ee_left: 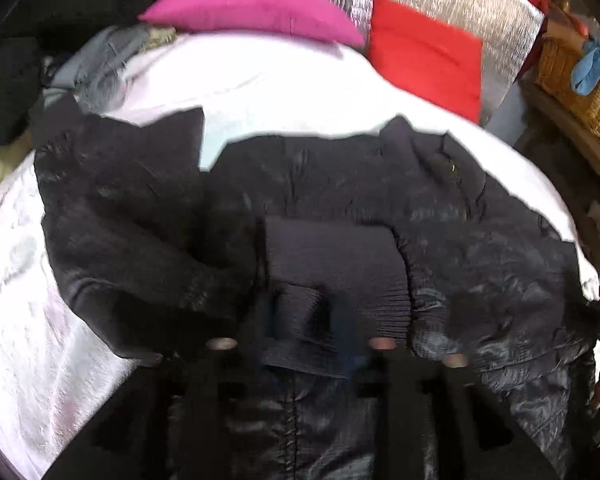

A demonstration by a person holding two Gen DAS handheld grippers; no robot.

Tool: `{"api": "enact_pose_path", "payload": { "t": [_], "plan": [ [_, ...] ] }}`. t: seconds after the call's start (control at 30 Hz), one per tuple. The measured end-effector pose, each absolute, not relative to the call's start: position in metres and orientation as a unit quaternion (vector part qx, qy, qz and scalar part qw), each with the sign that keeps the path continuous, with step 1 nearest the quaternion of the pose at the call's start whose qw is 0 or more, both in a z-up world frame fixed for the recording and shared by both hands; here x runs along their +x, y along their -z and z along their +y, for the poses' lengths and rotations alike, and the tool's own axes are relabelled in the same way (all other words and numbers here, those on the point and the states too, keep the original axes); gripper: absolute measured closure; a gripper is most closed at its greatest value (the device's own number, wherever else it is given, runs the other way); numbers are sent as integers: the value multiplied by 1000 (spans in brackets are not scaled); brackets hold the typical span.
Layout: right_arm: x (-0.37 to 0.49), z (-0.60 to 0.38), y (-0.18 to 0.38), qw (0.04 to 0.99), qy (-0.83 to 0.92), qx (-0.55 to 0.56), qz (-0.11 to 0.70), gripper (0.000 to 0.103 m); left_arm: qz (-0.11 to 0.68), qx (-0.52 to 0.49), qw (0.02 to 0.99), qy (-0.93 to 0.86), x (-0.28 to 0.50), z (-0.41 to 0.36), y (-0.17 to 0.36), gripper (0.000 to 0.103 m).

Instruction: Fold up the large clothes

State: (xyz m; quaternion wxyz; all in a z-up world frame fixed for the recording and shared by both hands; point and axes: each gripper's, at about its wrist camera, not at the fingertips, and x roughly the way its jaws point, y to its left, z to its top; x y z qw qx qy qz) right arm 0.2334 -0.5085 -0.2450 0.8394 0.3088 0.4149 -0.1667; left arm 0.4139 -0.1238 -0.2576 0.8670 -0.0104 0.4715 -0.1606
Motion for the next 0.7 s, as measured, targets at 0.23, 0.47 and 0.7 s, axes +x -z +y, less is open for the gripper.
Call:
{"api": "enact_pose_path", "payload": {
  "t": [0.23, 0.47, 0.7],
  "plan": [
    [203, -523, 211, 845, 214, 321, 372, 39, 401, 8, 902, 161, 397, -122, 238, 93],
    [194, -470, 175, 904, 142, 254, 312, 49, 429, 24, 892, 144, 404, -129, 252, 83],
    [243, -392, 208, 894, 48, 217, 390, 64, 412, 63, 899, 133, 394, -130, 248, 91]
  ]
}}
